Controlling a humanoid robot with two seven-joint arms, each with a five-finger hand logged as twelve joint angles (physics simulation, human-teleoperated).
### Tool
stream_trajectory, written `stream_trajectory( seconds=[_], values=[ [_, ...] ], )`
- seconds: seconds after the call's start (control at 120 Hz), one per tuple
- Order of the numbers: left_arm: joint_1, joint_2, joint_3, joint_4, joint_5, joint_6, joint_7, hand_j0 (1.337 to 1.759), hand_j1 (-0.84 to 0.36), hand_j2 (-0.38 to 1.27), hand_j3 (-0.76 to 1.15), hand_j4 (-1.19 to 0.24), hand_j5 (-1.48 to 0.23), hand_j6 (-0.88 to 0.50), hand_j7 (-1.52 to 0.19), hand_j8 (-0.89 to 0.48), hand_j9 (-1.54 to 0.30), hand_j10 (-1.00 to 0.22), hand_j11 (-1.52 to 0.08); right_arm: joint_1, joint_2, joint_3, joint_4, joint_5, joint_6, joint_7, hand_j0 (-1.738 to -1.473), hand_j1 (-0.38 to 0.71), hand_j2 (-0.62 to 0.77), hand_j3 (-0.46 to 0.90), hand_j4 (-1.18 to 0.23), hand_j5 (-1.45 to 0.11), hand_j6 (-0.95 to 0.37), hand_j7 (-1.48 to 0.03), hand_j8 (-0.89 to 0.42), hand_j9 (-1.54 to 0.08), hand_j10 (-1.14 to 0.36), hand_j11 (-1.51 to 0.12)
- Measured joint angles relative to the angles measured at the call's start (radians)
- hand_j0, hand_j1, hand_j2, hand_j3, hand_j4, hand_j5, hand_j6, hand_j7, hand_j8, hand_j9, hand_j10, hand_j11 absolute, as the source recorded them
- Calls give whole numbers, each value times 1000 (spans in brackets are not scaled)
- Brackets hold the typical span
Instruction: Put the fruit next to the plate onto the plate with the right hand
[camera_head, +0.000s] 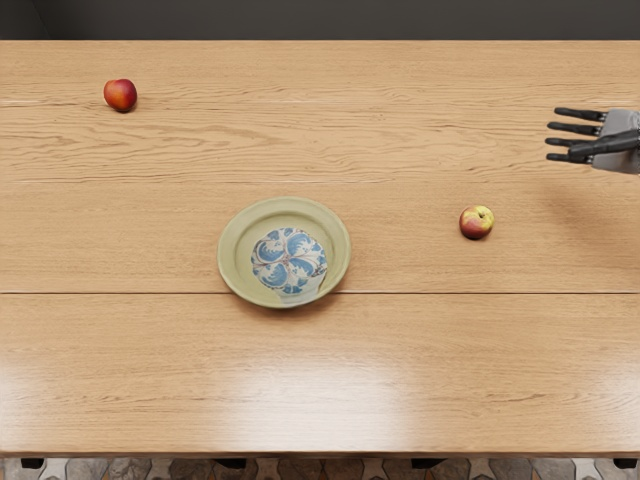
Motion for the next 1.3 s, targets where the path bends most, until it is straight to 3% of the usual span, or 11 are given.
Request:
stream_trajectory(
  seconds=[0.325,0.417,0.542,0.6,0.708,0.775,0.95,1.1,1.192,1.3],
  values=[
    [15,0,-1,0,0,0,0,1658,332,3,0,-15,-19,-15,-19,-15,-19,-15,-19,21,3,-9,24,-20,0,0,-1658,-349,0,0,0,1,5,0,4,0,3,0],
    [20,0,-2,0,0,0,0,1658,332,3,0,-15,-19,-15,-19,-15,-19,-15,-19,81,9,-32,26,-95,0,0,-1658,-349,0,0,0,1,6,0,5,0,4,0],
    [20,0,-4,0,0,0,0,1658,332,3,0,-15,-19,-15,-19,-15,-19,-15,-19,218,29,-169,46,-183,0,0,-1658,-349,0,0,0,1,4,0,4,0,3,0],
    [19,0,-5,0,0,0,0,1658,332,3,0,-15,-19,-15,-19,-15,-19,-15,-19,279,32,-225,121,-278,0,0,-1658,-349,0,0,0,0,4,0,3,0,2,0],
    [19,0,-6,0,0,0,0,1658,332,3,0,-15,-19,-15,-19,-15,-19,-15,-19,366,27,-314,359,-457,0,0,-1658,-349,0,0,0,0,2,0,2,0,1,0],
    [20,0,-5,0,0,0,0,1658,332,3,0,-15,-19,-15,-19,-15,-19,-15,-19,435,39,-422,463,-513,-10,0,-1658,-349,0,0,-1,0,1,0,1,0,1,0],
    [22,0,-5,0,0,0,0,1658,332,3,0,-15,-19,-15,-19,-15,-19,-15,-19,561,93,-659,616,-563,-174,0,-1658,-349,0,0,-2,0,-2,0,-1,0,-1,0],
    [22,0,-6,0,0,0,0,1658,332,3,0,-15,-19,-15,-19,-15,-19,-15,-19,699,101,-858,800,-568,-378,0,-1658,-349,0,0,-2,0,-2,0,-2,0,-1,0],
    [20,0,-6,0,0,0,0,1658,332,3,0,-15,-19,-15,-19,-15,-19,-15,-19,749,100,-979,899,-568,-525,0,-1658,-349,0,0,-2,0,-2,0,-2,0,-1,0],
    [19,0,-6,0,0,0,0,1658,332,3,0,-15,-19,-15,-19,-15,-19,-15,-19,774,101,-1065,957,-568,-647,0,-1658,-349,0,0,-2,0,-3,0,-2,0,-1,0]
  ],
)
